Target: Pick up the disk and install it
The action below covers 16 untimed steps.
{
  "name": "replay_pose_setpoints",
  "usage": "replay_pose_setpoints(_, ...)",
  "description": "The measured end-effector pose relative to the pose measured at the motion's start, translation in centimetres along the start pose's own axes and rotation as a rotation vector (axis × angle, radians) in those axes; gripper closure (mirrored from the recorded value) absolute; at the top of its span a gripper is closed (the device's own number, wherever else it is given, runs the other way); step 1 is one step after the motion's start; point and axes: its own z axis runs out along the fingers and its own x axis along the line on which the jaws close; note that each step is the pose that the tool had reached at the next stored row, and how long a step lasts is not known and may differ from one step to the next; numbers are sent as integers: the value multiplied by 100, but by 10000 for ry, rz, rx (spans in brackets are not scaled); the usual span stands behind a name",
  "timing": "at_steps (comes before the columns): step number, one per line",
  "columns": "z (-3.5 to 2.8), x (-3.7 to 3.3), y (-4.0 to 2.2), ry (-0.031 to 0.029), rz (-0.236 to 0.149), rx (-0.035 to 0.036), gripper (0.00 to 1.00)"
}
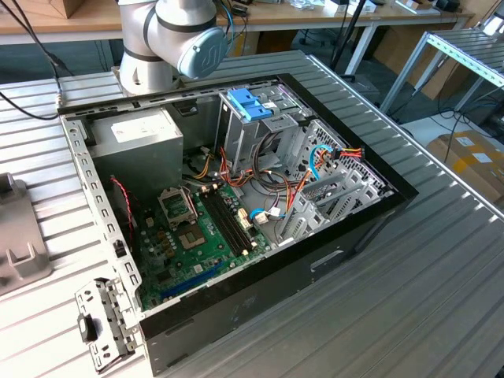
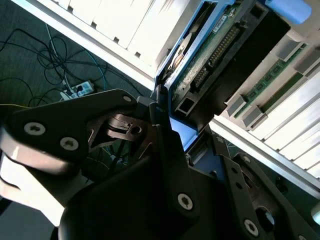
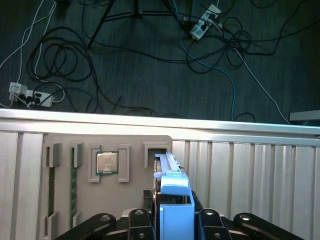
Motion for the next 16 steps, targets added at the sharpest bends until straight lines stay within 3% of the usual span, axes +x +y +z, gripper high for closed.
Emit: replay_pose_setpoints(16, -95, -6, 5, 0, 0, 0, 63)
